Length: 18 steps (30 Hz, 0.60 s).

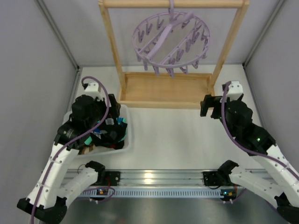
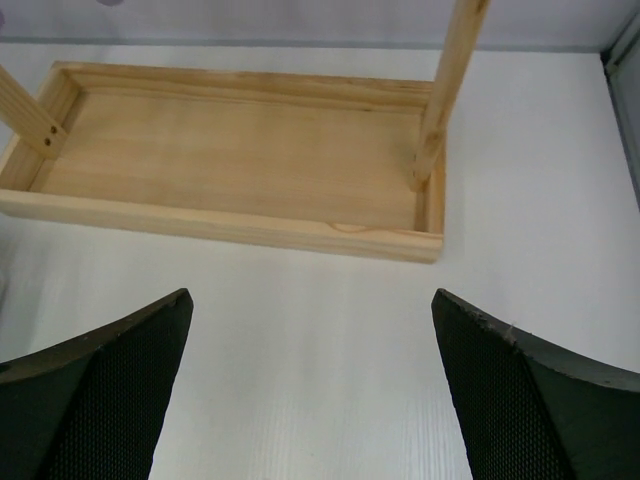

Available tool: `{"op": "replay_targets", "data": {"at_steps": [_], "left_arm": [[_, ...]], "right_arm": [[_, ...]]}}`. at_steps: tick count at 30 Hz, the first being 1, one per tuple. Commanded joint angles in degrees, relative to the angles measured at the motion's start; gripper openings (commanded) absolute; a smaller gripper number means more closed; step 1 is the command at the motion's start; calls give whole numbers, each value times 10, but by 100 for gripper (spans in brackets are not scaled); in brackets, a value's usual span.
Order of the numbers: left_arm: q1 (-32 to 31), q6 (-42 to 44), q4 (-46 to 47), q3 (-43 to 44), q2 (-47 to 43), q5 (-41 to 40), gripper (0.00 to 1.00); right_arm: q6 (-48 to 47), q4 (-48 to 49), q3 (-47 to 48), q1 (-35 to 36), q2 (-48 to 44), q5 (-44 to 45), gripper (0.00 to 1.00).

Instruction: Remove the socks clipped to the hanger

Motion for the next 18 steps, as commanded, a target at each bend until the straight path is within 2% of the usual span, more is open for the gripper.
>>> {"op": "replay_targets", "data": {"at_steps": [1, 3, 5, 6, 7, 9, 18], "left_arm": [[8, 68, 100, -12, 0, 44, 98], [31, 63, 102, -15, 1, 65, 98], [84, 46, 111, -29, -9, 82, 98], [105, 42, 115, -43, -16, 117, 98], [148, 34, 119, -52, -24, 123, 98], [174, 36, 125, -75, -46, 111, 98], [179, 40, 124, -140, -122, 168, 98]], "right_arm": [[16, -35, -19, -6, -51, 71, 99], [19, -69, -22, -6, -73, 76, 99], [26, -90, -24, -6, -87, 84, 99], [28, -106, -25, -6, -102, 86, 99], [28, -111, -27, -6, -108, 87, 99], [24, -121, -31, -6, -129, 89, 99], [14, -142, -21, -6, -169, 91, 99]]}}
